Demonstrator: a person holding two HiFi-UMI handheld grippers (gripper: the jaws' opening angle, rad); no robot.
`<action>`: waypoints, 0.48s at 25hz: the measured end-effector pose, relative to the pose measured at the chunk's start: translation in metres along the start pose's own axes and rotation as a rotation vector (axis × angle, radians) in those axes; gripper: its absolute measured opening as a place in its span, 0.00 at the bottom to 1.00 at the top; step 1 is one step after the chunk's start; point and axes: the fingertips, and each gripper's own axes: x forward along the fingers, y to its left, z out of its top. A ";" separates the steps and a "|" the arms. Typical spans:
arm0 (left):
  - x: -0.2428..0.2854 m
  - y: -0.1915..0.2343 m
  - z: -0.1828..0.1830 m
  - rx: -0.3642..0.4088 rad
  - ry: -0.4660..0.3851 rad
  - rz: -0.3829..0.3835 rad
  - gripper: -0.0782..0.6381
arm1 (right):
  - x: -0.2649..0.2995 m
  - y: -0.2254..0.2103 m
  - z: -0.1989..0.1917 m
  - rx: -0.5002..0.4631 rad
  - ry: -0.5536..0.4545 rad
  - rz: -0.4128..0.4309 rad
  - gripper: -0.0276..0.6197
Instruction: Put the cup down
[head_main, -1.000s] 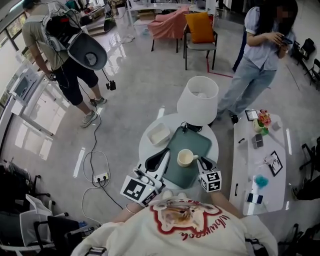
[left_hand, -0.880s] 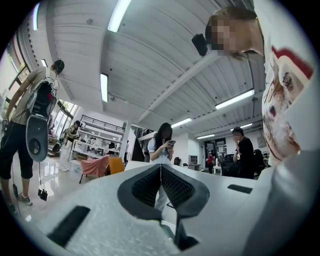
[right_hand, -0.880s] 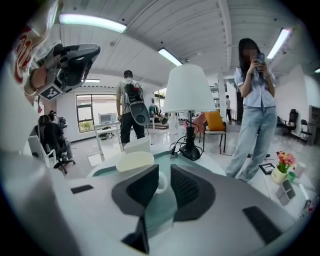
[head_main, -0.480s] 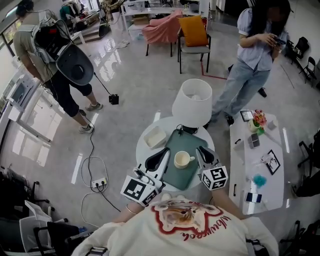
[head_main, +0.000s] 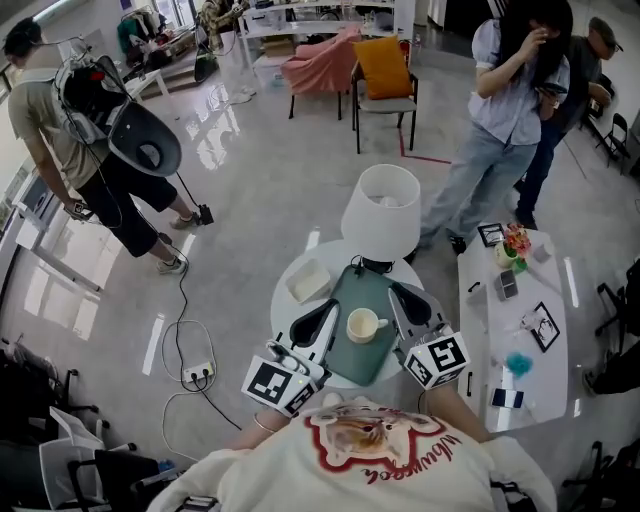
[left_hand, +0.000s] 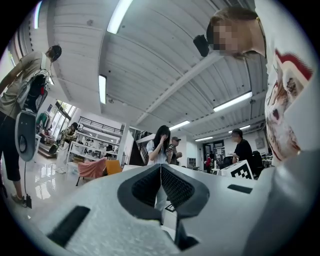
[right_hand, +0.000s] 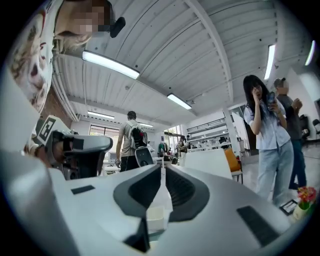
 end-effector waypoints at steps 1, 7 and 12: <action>0.000 0.001 0.000 -0.001 0.000 0.001 0.13 | 0.001 0.003 0.005 -0.003 -0.004 0.012 0.12; 0.001 0.006 0.002 0.001 -0.002 0.011 0.13 | 0.002 0.014 0.032 -0.013 -0.027 0.032 0.11; 0.001 0.004 0.001 -0.002 -0.003 0.005 0.13 | 0.005 0.027 0.052 -0.028 -0.058 0.064 0.09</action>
